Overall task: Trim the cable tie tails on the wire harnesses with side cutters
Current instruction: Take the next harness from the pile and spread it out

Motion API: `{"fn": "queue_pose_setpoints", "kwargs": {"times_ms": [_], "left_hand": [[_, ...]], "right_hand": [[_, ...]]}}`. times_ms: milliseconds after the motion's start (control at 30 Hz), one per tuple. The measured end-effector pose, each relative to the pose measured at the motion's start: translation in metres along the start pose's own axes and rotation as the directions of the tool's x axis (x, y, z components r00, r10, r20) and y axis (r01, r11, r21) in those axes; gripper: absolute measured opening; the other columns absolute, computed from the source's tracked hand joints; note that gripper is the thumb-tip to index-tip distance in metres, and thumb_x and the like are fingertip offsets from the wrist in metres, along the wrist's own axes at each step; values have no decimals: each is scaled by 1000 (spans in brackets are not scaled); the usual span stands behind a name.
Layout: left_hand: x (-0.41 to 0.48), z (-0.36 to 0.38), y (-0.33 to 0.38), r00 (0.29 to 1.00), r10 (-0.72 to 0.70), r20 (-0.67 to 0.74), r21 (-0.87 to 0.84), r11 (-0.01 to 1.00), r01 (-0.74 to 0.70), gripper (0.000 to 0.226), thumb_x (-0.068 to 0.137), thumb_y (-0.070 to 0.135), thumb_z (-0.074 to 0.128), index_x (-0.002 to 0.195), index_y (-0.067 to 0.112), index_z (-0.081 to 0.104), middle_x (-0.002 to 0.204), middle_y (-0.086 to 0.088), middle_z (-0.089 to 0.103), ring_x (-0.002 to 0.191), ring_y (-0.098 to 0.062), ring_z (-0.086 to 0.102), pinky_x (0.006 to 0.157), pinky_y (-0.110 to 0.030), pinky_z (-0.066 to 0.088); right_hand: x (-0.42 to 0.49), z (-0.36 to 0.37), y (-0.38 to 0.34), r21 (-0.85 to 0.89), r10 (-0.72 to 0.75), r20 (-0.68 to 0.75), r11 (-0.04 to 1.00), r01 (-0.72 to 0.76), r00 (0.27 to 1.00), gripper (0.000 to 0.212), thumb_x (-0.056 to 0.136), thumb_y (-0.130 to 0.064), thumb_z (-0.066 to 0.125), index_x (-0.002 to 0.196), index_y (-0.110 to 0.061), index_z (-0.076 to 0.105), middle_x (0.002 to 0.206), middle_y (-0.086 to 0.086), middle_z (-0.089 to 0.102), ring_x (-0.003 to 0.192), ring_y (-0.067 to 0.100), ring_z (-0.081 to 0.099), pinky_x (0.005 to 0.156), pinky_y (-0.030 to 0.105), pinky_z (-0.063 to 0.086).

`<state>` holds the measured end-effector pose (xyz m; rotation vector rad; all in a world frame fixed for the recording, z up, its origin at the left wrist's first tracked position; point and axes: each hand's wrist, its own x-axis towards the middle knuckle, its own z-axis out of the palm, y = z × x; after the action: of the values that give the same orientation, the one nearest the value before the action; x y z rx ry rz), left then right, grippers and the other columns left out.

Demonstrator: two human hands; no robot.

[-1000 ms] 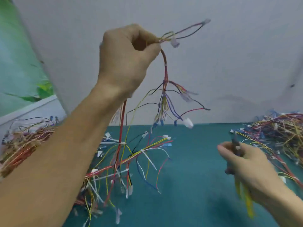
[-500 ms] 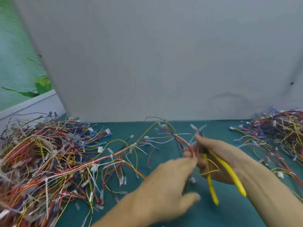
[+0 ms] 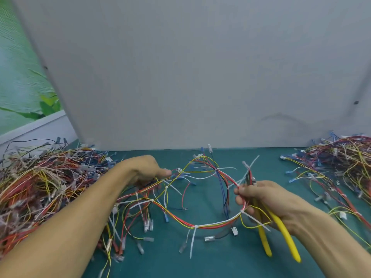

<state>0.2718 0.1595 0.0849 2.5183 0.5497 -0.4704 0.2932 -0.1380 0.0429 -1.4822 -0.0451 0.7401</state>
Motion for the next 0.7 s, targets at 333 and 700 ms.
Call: {"fn": "queue_pose_setpoints", "kwargs": {"times_ms": [333, 700], "left_hand": [[18, -15, -16, 991, -68, 119, -396, 911, 111, 17, 91, 8, 60, 75, 13, 58, 58, -4, 58, 50, -14, 54, 52, -22, 40], [0, -27, 10, 985, 146, 95, -804, 595, -11, 2, 75, 17, 66, 74, 16, 67, 59, 3, 63, 52, -10, 63, 68, -34, 42]], "right_hand": [[-18, -15, -8, -38, -126, -27, 991, 125, 992, 10, 92, -7, 57, 85, -2, 62, 61, 12, 56, 44, 17, 46, 40, 20, 41], [-16, 22, -15, -283, -264, 64, 920, 271, 962, 15, 93, -3, 55, 79, -2, 57, 63, 12, 63, 46, 17, 48, 48, 27, 33]]}}
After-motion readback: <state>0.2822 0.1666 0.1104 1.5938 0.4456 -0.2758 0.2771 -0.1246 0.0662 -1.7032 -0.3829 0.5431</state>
